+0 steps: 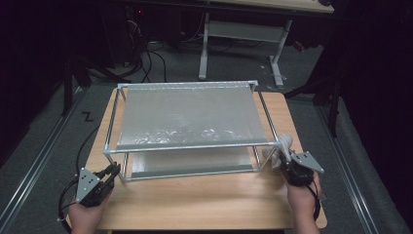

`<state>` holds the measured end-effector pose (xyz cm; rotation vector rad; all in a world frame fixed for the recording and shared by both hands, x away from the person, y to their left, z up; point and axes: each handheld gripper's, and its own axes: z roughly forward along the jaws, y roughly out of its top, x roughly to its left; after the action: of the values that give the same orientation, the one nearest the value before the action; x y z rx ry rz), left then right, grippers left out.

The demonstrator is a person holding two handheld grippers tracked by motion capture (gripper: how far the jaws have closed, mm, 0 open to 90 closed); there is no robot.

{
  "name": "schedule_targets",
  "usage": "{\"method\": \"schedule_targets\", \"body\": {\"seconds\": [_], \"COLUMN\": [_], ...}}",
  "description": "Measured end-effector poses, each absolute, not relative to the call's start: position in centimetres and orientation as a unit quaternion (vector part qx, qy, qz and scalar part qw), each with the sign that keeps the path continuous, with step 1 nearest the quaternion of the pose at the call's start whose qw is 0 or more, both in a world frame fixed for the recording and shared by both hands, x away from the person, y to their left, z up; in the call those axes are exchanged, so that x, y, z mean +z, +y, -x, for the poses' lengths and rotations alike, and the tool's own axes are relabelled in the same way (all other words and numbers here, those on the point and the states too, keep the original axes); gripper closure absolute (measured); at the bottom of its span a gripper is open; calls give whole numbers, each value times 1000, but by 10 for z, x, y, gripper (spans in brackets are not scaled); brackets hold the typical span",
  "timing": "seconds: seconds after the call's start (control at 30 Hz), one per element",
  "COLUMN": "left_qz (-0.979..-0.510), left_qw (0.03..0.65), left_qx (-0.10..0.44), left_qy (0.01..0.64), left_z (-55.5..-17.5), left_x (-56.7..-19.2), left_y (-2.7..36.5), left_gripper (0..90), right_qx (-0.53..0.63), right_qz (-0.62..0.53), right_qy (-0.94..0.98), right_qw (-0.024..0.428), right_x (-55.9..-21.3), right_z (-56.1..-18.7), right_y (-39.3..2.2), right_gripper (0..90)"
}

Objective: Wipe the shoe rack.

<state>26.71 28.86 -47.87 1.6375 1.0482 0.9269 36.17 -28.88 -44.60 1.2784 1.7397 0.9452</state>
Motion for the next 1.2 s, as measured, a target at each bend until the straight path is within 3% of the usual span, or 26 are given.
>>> {"method": "schedule_targets", "body": {"seconds": [0.3,0.53,1.2], "left_qz": [-671,-679,-660], "left_qw": [466,453,428], "left_qx": [383,379,404], "left_qy": [431,436,467], "left_z": [-268,-280,-382], "left_x": [-478,-474,-472], "left_y": [287,280,246], "left_gripper": [789,790,784], "right_qx": [401,413,412], "right_qz": [-479,-474,-496], "right_qy": [686,689,668], "right_qw": [372,360,372], "right_x": [-453,-455,-455], "right_z": [-360,-356,-331], "right_y": [-272,-281,-299], "right_gripper": [739,747,745]}}
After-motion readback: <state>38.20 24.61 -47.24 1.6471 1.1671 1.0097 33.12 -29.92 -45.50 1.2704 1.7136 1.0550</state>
